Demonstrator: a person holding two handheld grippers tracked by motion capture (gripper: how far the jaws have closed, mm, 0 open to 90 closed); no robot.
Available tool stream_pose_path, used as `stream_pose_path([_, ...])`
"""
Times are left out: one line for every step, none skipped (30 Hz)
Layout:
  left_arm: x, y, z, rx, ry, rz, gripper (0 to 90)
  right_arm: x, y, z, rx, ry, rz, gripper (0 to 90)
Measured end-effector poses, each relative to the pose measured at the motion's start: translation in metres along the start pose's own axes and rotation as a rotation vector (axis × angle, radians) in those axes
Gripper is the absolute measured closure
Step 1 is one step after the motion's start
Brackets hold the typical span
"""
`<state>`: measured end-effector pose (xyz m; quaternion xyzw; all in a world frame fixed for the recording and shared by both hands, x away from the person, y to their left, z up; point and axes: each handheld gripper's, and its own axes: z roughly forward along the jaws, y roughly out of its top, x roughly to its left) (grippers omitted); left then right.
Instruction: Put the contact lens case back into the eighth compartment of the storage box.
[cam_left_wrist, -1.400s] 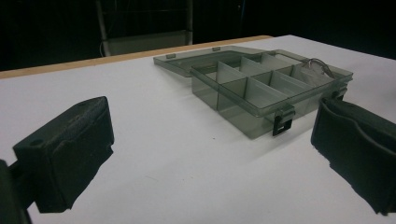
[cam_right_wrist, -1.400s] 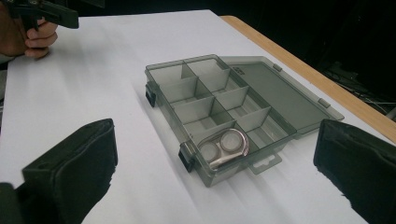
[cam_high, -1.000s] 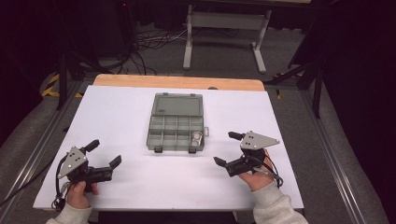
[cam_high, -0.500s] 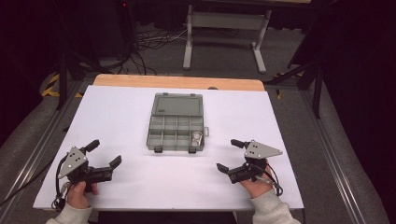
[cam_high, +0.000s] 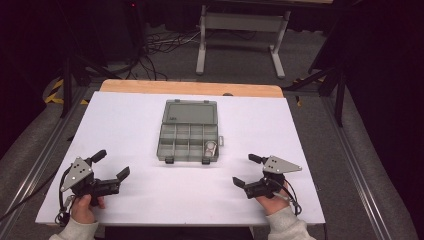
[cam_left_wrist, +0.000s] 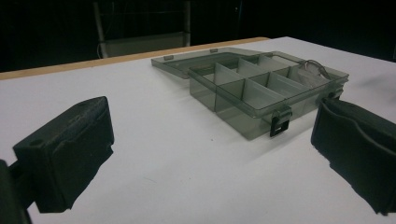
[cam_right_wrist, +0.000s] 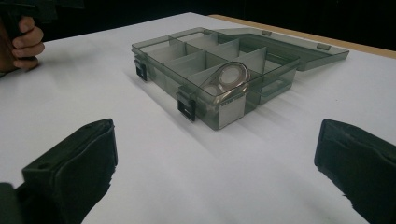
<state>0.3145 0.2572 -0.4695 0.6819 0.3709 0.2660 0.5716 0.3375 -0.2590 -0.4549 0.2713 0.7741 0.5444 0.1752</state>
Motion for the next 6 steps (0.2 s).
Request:
stream_pose_path([0.0,0.0,0.0,0.0,0.0,0.0,0.1,0.0004,0.0,0.0001,0.0,-0.004,-0.005,0.3])
stream_pose_path([0.0,0.0,0.0,0.001,0.001,0.0,0.1,0.0007,0.0,0.0004,0.0,-0.002,-0.009,0.3])
stream_pose_path([0.0003,-0.0001,0.0002,0.001,0.0,-0.001,0.1,0.001,0.0001,0.0005,0.002,-0.002,-0.011,0.3])
stream_pose_path([0.0006,-0.0002,0.0005,0.002,-0.002,-0.005,0.1,0.0012,0.0002,0.0006,0.002,-0.002,-0.013,0.3])
stream_pose_path([0.0006,-0.0002,0.0005,0.002,-0.002,-0.005,0.1,0.0012,0.0002,0.0006,0.002,-0.002,-0.013,0.3])
stream_pose_path([0.0009,-0.0003,0.0008,0.003,-0.003,-0.007,0.1,0.0014,0.0002,0.0004,0.002,-0.005,-0.015,0.3])
